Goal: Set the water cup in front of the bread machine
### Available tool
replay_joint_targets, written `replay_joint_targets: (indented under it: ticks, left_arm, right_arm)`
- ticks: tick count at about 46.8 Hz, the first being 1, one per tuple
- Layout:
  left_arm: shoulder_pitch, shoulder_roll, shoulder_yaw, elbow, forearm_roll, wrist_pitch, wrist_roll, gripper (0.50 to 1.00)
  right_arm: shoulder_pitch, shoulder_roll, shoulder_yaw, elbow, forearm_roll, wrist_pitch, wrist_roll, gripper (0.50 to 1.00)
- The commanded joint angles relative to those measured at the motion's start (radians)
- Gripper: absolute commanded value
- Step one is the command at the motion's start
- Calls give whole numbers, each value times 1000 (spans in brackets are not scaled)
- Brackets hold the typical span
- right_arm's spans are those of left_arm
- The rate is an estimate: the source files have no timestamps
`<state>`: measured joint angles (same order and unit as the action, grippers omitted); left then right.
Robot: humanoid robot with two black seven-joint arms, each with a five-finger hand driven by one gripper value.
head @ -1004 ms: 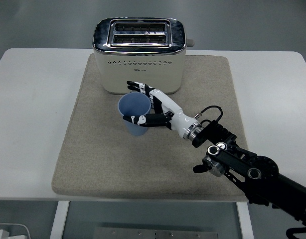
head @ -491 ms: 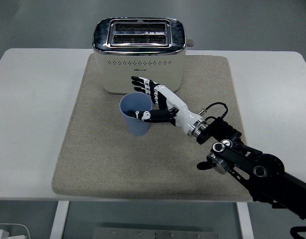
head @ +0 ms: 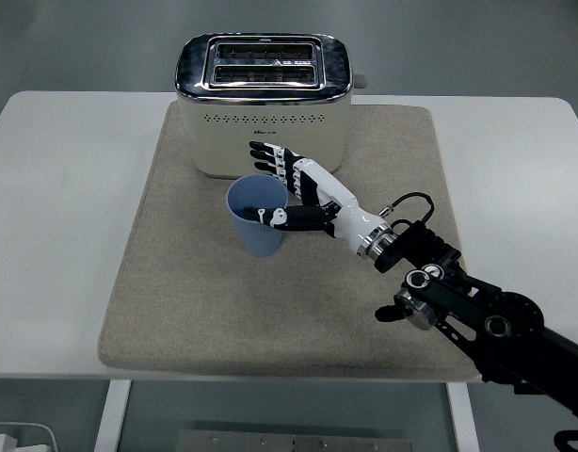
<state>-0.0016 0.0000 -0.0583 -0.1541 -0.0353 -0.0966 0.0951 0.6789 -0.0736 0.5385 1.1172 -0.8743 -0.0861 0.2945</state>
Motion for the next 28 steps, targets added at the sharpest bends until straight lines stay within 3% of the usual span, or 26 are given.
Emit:
replay_joint_targets:
  ticks: [1, 28]
  left_arm:
    - [0, 0, 0, -1, 0, 0, 0, 1000]
    - [0, 0, 0, 1, 0, 0, 0, 1000]
  right_arm:
    - [1, -9, 12, 6, 0, 0, 0, 924]
    - [-18, -144, 40, 69, 24, 3, -1, 924]
